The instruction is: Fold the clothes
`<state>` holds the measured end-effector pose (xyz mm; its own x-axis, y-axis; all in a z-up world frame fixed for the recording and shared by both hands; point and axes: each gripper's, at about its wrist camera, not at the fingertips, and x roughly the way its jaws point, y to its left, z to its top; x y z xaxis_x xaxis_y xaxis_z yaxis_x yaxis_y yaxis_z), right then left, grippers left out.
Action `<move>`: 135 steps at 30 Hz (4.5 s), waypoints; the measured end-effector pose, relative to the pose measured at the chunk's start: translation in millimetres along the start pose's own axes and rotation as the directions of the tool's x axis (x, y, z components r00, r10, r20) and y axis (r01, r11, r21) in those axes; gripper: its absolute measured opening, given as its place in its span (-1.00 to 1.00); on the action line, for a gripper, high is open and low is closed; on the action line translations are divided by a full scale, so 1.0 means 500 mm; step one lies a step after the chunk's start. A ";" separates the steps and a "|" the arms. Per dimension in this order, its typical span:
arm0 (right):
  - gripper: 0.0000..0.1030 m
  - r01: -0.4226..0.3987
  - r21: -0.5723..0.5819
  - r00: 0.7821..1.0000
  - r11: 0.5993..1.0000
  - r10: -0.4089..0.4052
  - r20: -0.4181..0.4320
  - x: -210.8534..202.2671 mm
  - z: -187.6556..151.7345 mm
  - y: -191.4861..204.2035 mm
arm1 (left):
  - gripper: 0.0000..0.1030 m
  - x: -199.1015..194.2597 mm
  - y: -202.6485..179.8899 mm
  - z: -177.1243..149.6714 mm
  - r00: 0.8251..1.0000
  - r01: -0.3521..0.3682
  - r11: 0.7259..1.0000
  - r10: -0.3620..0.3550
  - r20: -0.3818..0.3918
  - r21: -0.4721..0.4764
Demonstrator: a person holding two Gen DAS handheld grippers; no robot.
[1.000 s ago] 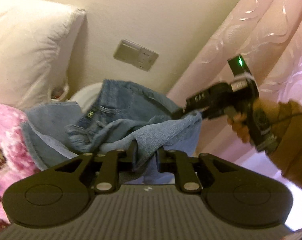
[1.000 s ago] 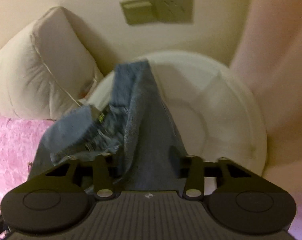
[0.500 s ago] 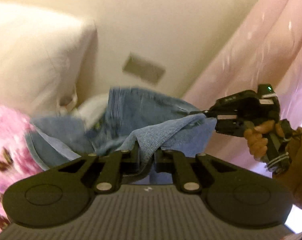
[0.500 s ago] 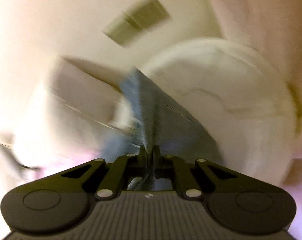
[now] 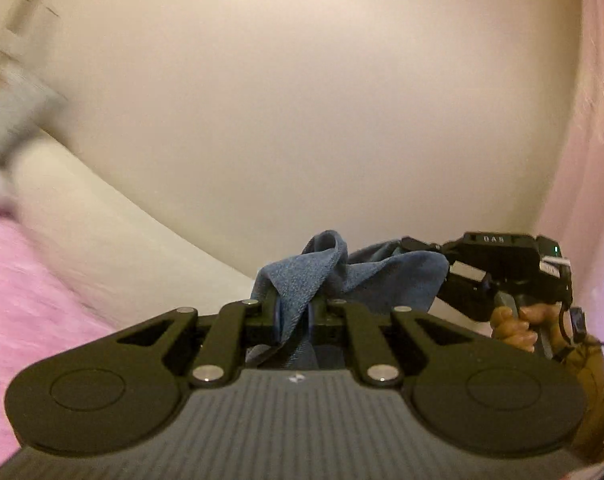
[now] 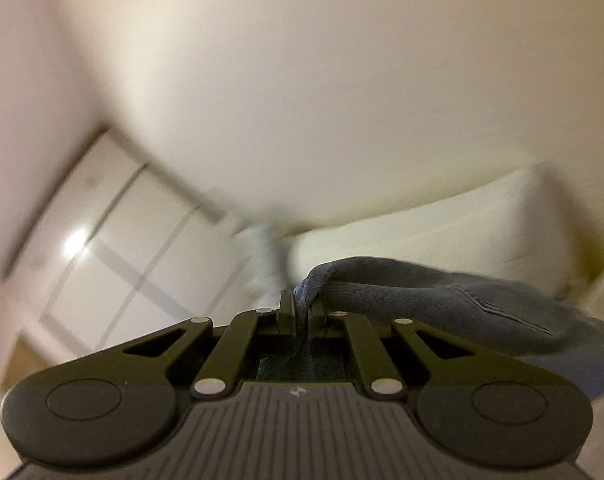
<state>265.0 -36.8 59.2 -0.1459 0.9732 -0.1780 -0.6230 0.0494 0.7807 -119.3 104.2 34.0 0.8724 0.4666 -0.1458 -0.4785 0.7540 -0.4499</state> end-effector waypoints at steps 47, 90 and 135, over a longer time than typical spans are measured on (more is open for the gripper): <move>0.25 -0.693 -0.485 0.205 0.534 -0.499 -0.842 0.678 -1.213 0.720 | 0.11 -0.906 0.493 -0.097 0.304 -0.943 0.324 0.744 -0.595 -0.077; 0.49 -0.474 -0.505 0.362 0.721 -0.363 -0.858 0.634 -0.973 0.535 | 0.31 -0.864 0.209 -0.166 0.042 -0.975 -0.073 0.868 -0.494 -0.212; 0.56 0.041 -0.625 0.199 0.779 -0.620 -0.759 1.265 -1.459 0.498 | 0.42 -1.144 1.168 -0.502 0.344 -0.934 0.271 0.525 -0.778 -0.231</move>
<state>-543.2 427.0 -296.1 -0.2264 -0.0071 -0.9740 -0.9720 -0.0621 0.2264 -872.8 161.9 -366.5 0.1273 0.1966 -0.9722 -0.9218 -0.3383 -0.1891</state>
